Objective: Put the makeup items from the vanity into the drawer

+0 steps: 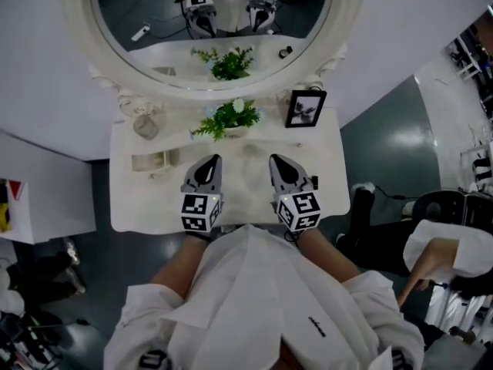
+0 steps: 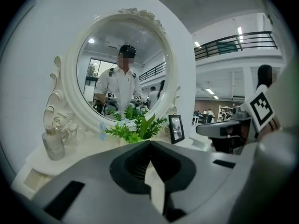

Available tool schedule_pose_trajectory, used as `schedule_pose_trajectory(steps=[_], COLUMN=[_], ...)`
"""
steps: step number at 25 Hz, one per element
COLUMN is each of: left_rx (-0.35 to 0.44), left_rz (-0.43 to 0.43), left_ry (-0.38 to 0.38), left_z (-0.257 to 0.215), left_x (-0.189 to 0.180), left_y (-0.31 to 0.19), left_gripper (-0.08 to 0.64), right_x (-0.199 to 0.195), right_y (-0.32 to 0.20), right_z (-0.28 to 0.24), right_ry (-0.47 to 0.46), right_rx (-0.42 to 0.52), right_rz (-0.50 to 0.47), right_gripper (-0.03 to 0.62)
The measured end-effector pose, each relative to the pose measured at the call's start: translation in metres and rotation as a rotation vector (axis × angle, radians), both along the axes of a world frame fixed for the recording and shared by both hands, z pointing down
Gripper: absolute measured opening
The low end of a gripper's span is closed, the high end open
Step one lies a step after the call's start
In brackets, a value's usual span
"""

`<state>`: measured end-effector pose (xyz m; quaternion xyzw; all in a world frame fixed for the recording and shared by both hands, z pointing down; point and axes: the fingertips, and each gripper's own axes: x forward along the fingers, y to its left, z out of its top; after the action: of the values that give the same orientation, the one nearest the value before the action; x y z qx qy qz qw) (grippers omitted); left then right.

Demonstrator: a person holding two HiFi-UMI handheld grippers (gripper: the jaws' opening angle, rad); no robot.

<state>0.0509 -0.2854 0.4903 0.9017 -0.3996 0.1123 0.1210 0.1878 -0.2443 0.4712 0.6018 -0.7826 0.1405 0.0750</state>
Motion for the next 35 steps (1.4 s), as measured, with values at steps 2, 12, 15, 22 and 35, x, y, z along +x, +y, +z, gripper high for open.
schedule_pose_trajectory(steps=[2,12,15,22,35], left_rx=[0.006,0.049,0.06,0.062,0.069], left_rz=[0.017,-0.051,-0.067,-0.084,-0.088], left_ry=[-0.001,0.021,0.022,0.027,0.048], left_z=[-0.004,-0.025,-0.03,-0.032,-0.042], left_x=[0.002,-0.014,-0.018,-0.022,-0.022], left_y=[0.003,0.001,-0.001,-0.002,0.002], left_gripper=[0.028,0.028,0.028,0.028,0.028], right_x=[0.009,0.044,0.05,0.049,0.044], right_y=[0.002,0.015,0.015,0.015,0.018], right_z=[-0.005,-0.012,-0.013,-0.016,-0.018], right_ry=[-0.005,-0.02,-0.023,-0.019,-0.016], right_rx=[0.011,0.024,0.026,0.031,0.035], right_rz=[0.014,0.074,0.083,0.068,0.047], right_gripper=[0.017,0.017,0.017,0.017,0.017])
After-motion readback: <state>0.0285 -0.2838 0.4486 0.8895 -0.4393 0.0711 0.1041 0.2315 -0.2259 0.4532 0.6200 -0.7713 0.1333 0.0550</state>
